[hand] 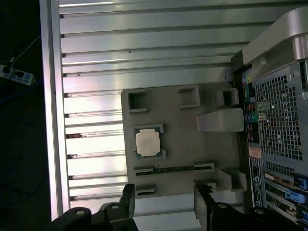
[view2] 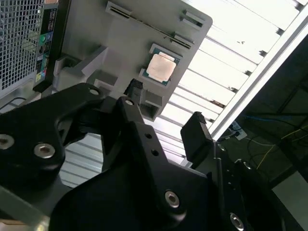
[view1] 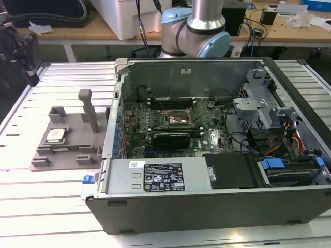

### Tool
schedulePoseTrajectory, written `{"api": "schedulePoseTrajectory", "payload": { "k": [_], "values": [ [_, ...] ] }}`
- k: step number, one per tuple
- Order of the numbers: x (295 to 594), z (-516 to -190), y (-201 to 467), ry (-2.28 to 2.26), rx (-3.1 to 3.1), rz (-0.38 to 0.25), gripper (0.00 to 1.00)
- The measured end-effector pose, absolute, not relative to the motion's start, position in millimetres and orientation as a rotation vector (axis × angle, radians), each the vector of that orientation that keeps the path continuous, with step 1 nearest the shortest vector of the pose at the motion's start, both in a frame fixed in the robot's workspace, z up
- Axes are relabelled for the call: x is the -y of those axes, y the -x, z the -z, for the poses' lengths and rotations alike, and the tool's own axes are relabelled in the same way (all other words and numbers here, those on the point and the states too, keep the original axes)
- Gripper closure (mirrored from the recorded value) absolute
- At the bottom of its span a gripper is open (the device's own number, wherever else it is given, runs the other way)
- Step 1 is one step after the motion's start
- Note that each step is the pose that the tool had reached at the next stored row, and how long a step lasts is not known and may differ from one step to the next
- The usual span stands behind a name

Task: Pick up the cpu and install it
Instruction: 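Pick up the cpu and move it towards the insertion slot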

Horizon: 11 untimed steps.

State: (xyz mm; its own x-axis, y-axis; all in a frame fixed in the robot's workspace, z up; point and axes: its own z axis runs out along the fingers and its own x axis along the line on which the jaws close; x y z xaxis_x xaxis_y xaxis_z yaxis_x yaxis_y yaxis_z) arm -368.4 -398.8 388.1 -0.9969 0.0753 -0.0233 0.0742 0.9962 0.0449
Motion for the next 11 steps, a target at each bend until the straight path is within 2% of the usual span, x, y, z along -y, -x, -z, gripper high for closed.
{"api": "schedulePoseTrajectory", "payload": {
  "k": [1, 11],
  "values": [
    [399, -388, 368, -0.117, -3.114, -0.069, 0.34],
    [388, -362, 369, -0.106, -3.114, -0.055, 0.34]
  ]
}}
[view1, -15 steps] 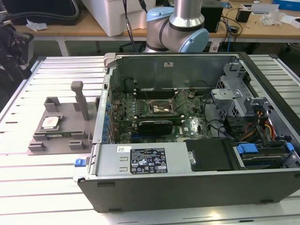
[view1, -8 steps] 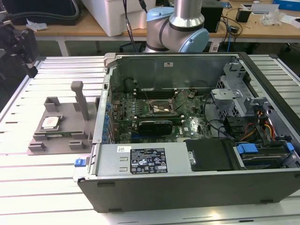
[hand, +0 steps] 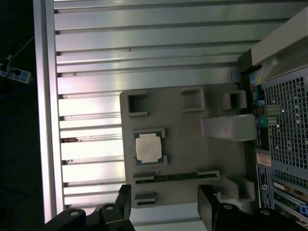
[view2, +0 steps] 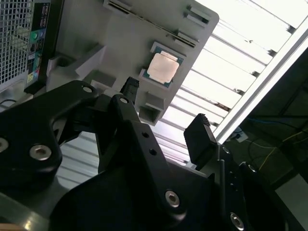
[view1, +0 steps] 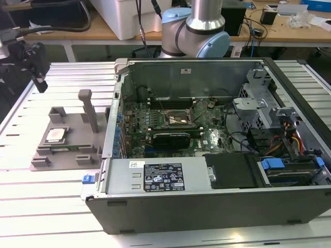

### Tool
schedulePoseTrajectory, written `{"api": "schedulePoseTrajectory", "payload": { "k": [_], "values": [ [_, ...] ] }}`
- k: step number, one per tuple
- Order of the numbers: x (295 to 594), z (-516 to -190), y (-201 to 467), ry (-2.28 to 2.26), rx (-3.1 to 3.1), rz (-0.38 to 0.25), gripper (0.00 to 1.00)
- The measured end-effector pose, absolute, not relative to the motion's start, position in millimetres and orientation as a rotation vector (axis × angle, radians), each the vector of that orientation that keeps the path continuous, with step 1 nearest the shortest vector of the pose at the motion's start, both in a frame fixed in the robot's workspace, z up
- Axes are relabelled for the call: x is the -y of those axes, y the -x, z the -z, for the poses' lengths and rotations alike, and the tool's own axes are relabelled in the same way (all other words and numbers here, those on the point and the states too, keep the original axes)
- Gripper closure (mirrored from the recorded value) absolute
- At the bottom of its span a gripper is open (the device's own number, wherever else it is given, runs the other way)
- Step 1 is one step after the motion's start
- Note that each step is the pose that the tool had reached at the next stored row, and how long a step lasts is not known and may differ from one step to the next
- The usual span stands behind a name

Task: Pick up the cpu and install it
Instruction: 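Pick up the cpu and move it towards the insertion slot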

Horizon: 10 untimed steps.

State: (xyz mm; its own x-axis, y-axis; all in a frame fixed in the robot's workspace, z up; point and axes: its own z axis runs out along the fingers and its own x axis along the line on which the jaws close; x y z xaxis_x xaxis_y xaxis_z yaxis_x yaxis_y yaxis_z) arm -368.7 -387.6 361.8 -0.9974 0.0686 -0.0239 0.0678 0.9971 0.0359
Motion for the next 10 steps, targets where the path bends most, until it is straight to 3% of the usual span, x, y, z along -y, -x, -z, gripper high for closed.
{"api": "schedulePoseTrajectory", "payload": {
  "k": [10],
  "values": [
    [380, -334, 369, -0.057, -3.116, -0.055, 0.34]
  ]
}}
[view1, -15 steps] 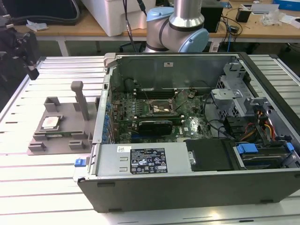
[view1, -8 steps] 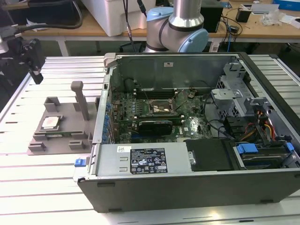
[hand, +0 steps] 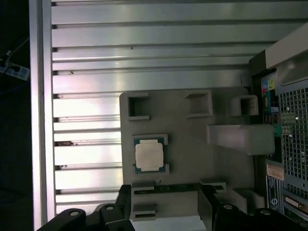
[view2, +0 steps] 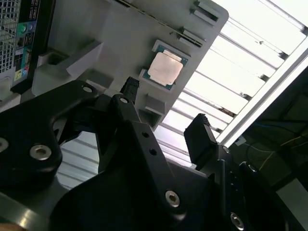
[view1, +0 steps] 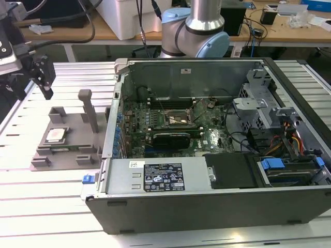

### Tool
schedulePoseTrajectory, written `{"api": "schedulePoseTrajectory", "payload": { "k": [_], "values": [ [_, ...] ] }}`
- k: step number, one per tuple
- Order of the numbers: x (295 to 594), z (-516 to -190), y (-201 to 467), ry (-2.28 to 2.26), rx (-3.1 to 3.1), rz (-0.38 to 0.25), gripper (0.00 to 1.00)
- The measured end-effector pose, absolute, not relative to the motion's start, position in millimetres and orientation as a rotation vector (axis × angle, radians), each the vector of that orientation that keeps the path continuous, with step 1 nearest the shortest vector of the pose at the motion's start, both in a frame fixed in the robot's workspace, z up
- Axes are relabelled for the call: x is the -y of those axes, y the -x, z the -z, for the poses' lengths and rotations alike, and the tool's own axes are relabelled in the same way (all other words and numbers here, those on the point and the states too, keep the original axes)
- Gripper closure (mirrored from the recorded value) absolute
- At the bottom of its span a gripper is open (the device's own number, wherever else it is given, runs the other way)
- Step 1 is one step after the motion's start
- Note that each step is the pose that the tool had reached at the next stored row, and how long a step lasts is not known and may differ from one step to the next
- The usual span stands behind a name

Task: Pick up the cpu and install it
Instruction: 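Pick up the cpu and move it towards the insertion slot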

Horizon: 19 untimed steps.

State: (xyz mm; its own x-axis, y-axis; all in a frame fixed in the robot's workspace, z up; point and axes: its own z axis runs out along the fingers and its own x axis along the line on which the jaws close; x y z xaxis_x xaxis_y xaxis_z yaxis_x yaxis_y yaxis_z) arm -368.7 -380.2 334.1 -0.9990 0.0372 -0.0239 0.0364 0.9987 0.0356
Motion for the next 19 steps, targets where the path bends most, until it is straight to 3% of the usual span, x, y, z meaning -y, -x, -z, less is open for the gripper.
{"api": "schedulePoseTrajectory", "payload": {
  "k": [7, 19],
  "values": [
    [376, -326, 369, 0.019, -3.117, 0.006, 0.34],
    [365, -301, 383, 0.034, -3.117, 0.008, 0.34]
  ]
}}
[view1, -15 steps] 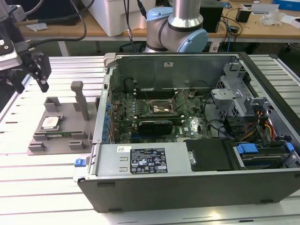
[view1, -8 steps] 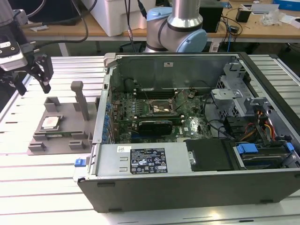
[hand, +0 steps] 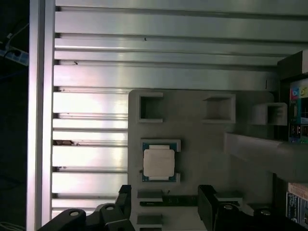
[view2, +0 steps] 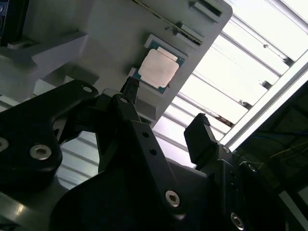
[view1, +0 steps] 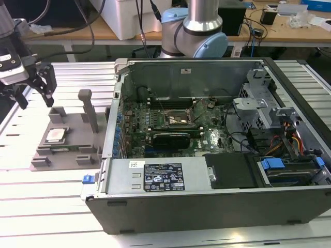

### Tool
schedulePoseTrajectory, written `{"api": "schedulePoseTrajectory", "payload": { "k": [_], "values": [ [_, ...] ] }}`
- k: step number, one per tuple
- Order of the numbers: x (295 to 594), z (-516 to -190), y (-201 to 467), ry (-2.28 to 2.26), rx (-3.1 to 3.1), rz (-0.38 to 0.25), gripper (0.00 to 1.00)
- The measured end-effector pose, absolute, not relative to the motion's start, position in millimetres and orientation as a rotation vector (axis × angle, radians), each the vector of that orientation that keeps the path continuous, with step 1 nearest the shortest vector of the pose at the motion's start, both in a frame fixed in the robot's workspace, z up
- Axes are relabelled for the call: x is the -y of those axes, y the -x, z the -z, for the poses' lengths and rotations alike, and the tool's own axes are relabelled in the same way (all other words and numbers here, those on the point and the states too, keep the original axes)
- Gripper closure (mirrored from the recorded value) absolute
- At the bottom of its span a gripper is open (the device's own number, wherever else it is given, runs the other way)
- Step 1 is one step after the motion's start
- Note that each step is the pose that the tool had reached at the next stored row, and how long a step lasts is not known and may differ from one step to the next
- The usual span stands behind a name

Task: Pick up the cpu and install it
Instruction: 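Pick up the cpu and move it towards the insertion slot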

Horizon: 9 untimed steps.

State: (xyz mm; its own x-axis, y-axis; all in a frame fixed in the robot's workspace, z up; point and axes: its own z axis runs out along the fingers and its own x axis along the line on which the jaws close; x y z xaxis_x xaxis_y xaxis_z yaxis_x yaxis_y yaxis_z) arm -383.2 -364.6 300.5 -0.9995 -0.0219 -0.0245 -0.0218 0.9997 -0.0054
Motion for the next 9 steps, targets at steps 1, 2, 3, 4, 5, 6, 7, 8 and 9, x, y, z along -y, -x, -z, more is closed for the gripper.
{"api": "schedulePoseTrajectory", "payload": {
  "k": [1, 2, 3, 4, 5, 6, 7, 8, 9],
  "values": [
    [365, -297, 385, 0.034, -3.117, 0.008, 0.34],
    [365, -295, 386, 0.034, -3.117, 0.008, 0.34],
    [365, -293, 386, 0.034, -3.117, 0.008, 0.34],
    [365, -290, 387, 0.034, -3.117, 0.008, 0.34],
    [365, -287, 388, 0.034, -3.117, 0.008, 0.34],
    [365, -286, 388, 0.034, -3.117, 0.008, 0.34],
    [365, -283, 388, 0.034, -3.117, 0.008, 0.34],
    [365, -280, 388, 0.034, -3.117, 0.008, 0.34],
    [365, -275, 388, 0.034, -3.117, 0.008, 0.34]
  ]
}}
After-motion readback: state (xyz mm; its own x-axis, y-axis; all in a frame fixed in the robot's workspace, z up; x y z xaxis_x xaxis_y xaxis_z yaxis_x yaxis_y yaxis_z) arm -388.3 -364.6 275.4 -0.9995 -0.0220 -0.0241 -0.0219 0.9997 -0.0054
